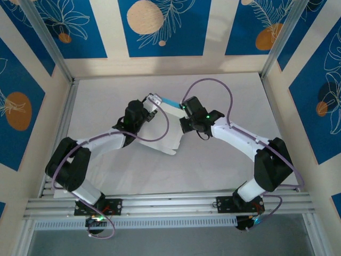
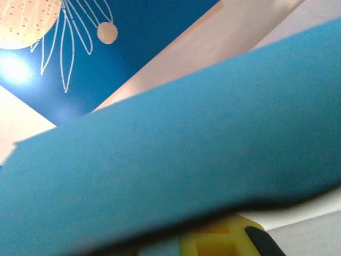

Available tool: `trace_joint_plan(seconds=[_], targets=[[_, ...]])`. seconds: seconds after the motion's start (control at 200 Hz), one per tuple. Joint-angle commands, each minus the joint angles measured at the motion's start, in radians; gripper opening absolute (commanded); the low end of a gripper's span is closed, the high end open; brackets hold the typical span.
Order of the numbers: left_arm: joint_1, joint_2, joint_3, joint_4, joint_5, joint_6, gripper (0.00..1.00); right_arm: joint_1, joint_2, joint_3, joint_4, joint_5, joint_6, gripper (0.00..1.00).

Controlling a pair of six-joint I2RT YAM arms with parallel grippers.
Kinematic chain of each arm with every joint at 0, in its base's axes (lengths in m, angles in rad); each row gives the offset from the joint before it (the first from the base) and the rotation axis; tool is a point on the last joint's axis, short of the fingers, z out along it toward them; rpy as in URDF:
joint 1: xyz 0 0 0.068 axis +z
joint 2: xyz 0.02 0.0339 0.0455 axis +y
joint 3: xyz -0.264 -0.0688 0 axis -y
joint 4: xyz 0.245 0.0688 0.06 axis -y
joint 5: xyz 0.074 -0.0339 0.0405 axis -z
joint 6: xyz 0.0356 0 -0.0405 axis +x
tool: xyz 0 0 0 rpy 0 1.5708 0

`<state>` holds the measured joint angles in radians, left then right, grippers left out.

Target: Fold the paper box

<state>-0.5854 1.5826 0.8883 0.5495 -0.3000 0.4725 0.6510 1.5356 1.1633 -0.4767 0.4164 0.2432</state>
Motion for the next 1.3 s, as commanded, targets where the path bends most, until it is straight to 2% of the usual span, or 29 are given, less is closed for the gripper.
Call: trace_joint_plan(seconds=[0.0, 0.125, 0.22, 0.325, 0.44, 0.585, 0.655, 0.765, 0.915, 1.065, 1.296], targets=[[-0.03, 0.038, 0.001, 0.042, -0.081, 0.026, 0.0, 0.047, 0.001, 0.064, 0.061, -0.046, 0.041, 0.0], [-0.033, 0.045, 0.0, 0.058, -0.063, 0.011, 0.0, 0.051, 0.011, 0.082, 0.047, -0.045, 0.053, 0.0], [-0.035, 0.039, -0.014, 0.068, -0.005, -0.003, 0.0, 0.047, 0.009, 0.083, 0.041, -0.038, 0.06, 0.0], [-0.036, 0.031, -0.029, 0.069, 0.061, -0.009, 0.12, 0.032, 0.003, 0.078, 0.035, -0.033, 0.052, 0.0], [-0.03, 0.02, -0.037, 0.06, 0.126, -0.023, 0.15, 0.015, 0.001, 0.076, 0.026, -0.024, 0.039, 0.0], [-0.014, -0.002, -0.047, 0.037, 0.234, -0.054, 0.13, 0.002, 0.0, 0.073, 0.02, -0.012, 0.022, 0.0], [-0.003, -0.011, -0.052, 0.022, 0.269, -0.063, 0.0, -0.007, -0.005, 0.066, 0.023, -0.01, 0.022, 0.0], [0.015, -0.019, -0.05, -0.002, 0.298, -0.095, 0.0, -0.013, -0.011, 0.058, 0.028, -0.015, 0.025, 0.0], [0.012, 0.004, -0.023, -0.02, 0.23, -0.11, 0.0, 0.012, 0.0, 0.068, 0.032, -0.027, 0.062, 0.0], [-0.01, 0.037, -0.003, 0.028, 0.032, -0.096, 0.0, 0.054, 0.012, 0.088, 0.017, 0.012, 0.176, 0.0], [-0.08, 0.097, 0.012, 0.109, -0.141, -0.033, 0.0, 0.14, 0.069, 0.158, -0.017, 0.072, 0.309, 0.0]])
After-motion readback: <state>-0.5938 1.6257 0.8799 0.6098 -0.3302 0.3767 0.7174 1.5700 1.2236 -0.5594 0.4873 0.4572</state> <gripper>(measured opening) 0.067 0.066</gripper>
